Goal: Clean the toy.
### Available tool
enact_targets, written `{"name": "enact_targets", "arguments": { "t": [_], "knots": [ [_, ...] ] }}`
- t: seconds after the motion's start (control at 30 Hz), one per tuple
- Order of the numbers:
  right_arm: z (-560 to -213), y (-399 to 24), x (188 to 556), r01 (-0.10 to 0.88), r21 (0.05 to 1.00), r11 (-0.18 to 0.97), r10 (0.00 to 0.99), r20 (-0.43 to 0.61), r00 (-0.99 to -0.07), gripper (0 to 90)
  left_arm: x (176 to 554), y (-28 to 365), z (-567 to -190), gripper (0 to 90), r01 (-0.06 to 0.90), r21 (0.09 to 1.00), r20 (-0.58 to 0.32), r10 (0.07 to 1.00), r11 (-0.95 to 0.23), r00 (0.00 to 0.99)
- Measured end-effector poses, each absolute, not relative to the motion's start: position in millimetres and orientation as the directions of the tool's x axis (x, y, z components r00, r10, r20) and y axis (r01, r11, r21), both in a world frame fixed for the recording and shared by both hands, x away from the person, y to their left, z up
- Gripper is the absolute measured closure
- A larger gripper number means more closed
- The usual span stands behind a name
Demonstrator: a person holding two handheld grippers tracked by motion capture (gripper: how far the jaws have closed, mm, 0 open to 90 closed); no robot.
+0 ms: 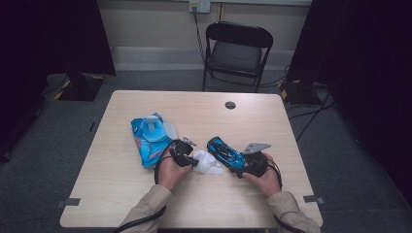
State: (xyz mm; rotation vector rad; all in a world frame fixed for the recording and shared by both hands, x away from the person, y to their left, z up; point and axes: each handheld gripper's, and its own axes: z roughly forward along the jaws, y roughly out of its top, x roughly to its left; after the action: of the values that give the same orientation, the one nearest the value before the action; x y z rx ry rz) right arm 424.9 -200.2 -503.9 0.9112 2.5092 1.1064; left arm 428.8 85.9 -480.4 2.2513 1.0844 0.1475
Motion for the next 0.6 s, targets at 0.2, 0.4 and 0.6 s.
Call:
{"name": "enact_targets", "arguments": {
  "t": [0.2, 0.4, 0.6],
  "knots": [
    [-484, -204, 422, 0.414, 0.759, 0.502, 0.624, 0.013, -0.781, 18.5, 429, 85, -481, 81.0, 0.664, 0.583, -0.157, 0.736, -0.469, 0.658],
    [-465, -195, 426, 0.395, 0.767, 0.505, 0.61, 0.006, -0.793, 20.9, 428, 85, -481, 78.8, 0.66, 0.59, -0.152, 0.739, -0.465, 0.656],
    [-465, -181, 439, 0.425, 0.771, 0.475, 0.62, 0.05, -0.783, 29.1, 426, 83, -478, 75.2, 0.644, 0.602, -0.14, 0.732, -0.472, 0.667]
  ]
}}
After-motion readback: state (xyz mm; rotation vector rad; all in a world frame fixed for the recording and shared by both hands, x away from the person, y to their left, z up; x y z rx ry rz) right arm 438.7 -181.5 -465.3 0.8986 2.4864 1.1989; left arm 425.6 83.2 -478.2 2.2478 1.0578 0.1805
